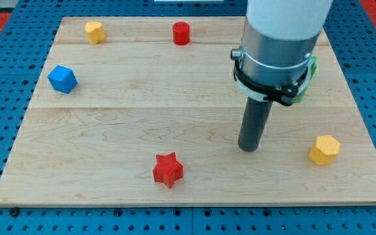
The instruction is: Move the red star towards the bottom left of the board
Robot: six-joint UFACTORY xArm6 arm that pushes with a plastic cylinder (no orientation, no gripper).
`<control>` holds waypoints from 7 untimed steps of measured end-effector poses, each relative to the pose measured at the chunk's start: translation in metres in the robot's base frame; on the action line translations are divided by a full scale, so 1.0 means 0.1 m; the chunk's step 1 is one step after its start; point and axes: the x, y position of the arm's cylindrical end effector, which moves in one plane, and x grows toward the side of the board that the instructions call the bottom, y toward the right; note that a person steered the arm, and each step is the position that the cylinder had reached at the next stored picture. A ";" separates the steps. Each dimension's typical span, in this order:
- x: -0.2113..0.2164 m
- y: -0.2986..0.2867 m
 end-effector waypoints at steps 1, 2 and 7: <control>0.03 0.00; 0.05 0.00; 0.44 -1.23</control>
